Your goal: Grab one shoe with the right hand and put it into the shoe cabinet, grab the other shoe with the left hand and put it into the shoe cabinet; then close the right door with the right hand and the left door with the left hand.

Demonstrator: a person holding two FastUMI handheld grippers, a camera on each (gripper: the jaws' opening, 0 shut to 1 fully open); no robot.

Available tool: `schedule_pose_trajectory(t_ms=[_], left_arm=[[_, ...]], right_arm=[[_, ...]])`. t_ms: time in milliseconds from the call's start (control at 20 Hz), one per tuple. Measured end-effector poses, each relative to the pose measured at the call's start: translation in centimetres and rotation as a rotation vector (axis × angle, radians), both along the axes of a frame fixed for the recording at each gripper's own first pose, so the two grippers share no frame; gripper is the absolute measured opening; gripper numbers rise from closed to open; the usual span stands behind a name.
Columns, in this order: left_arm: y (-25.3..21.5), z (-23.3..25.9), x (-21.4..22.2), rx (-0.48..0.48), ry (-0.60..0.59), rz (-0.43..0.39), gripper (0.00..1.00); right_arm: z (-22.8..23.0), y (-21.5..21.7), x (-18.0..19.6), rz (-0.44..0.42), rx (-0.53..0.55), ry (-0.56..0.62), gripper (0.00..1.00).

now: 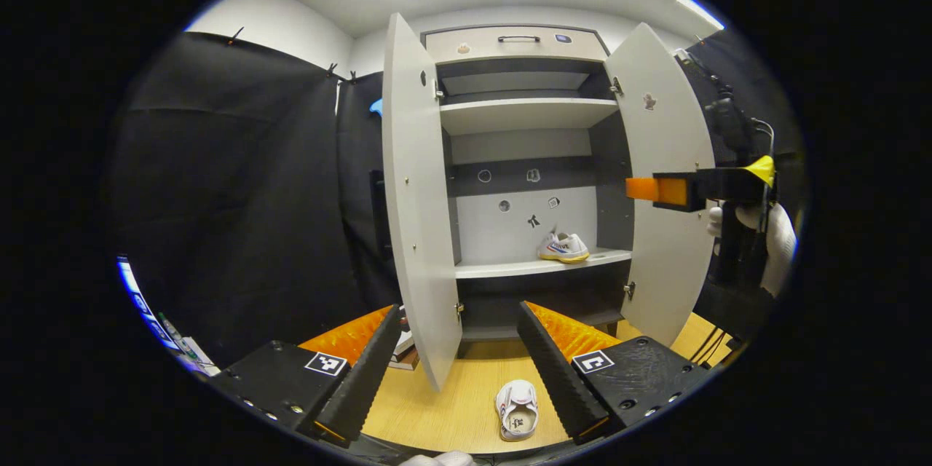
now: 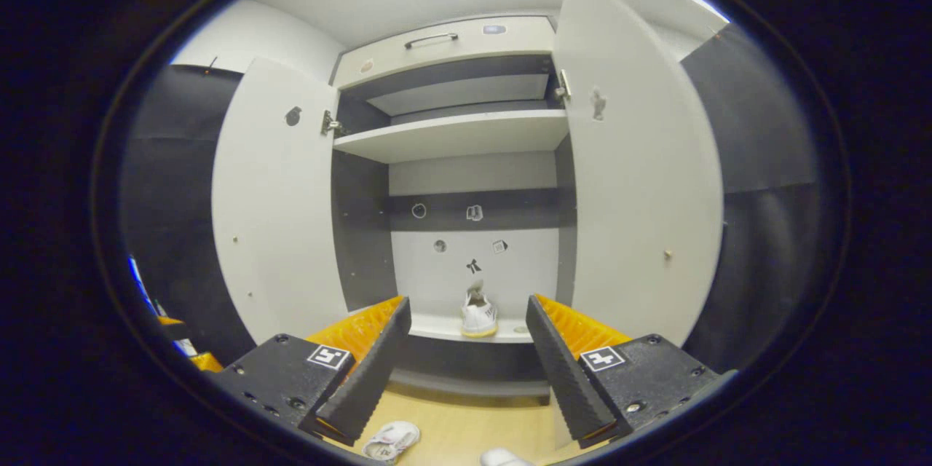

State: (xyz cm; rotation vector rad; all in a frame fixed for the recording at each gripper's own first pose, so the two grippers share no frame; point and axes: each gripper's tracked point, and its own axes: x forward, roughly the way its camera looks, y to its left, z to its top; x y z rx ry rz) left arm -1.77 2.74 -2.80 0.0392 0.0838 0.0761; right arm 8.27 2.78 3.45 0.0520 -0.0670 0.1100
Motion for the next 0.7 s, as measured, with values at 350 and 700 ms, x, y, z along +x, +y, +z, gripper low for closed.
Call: schedule_pose_trajectory(t_ms=[350, 700], left_arm=[[-2.6, -0.6, 0.3, -0.007, -0.012, -0.103, 0.96], [-3.7, -9.6, 0.7, 0.003, 0.094, -0.16, 0.96]], right_arm=[[-5.4, -3.5, -6.8, -0.078, 0.025, 0.092, 1.0], [-5.5, -5.2, -5.5, -0.125, -0.006, 0.123, 1.0]])
